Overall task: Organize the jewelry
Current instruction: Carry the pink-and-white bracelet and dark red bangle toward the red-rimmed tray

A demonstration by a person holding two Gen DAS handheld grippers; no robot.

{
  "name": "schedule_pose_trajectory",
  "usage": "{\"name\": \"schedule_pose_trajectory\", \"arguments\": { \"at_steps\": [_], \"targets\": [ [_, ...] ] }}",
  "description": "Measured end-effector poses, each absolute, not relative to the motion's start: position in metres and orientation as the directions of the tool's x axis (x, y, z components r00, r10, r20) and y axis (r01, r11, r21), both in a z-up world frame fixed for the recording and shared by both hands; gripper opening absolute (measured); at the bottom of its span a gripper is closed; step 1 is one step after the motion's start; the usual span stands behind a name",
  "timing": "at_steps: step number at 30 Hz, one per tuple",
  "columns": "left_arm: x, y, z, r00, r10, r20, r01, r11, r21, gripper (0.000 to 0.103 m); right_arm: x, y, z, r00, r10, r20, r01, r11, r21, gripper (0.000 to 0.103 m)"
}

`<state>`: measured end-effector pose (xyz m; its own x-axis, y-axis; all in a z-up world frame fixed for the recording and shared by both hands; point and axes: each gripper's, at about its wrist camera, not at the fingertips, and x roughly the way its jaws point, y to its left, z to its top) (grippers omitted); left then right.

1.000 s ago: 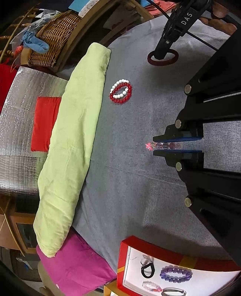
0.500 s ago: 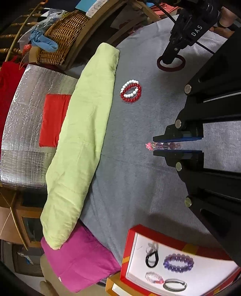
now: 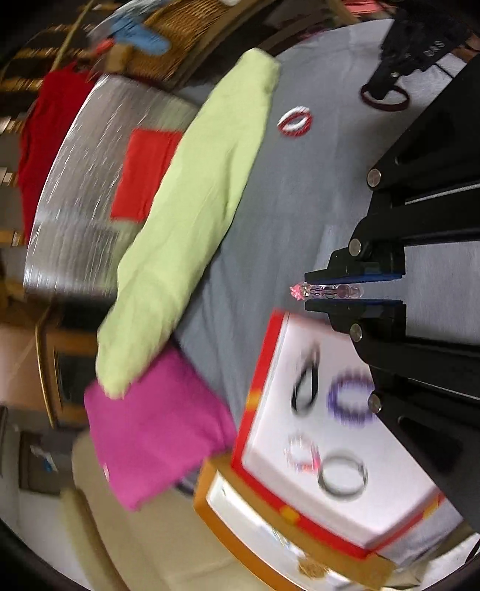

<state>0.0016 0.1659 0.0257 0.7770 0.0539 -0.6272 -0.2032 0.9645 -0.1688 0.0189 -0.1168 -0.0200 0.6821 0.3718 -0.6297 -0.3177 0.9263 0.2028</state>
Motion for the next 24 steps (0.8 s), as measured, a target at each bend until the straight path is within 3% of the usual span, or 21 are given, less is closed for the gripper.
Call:
{"name": "schedule_pose_trajectory", "arguments": {
  "at_steps": [9, 14, 24],
  "targets": [
    [-0.038, 0.285, 0.018, 0.748, 0.129, -0.651, -0.354, 0.907, -0.227, 0.007, -0.009, 0.005, 0.014, 0.589, 0.532, -0.609, -0.530, 0.823, 0.206, 0.006],
    [-0.051, 0.331, -0.002, 0.731, 0.050, -0.680, -0.345, 0.887, -0.305, 0.007, -0.016, 0.072, 0.007, 0.509, 0.574, -0.642, -0.605, 0.769, 0.208, 0.006],
    [-0.053, 0.351, -0.026, 0.696, -0.077, -0.714, -0.257, 0.902, -0.348, 0.007, 0.000, 0.142, -0.027, 0.409, 0.553, -0.725, -0.630, 0.747, 0.215, 0.007]
  ]
}}
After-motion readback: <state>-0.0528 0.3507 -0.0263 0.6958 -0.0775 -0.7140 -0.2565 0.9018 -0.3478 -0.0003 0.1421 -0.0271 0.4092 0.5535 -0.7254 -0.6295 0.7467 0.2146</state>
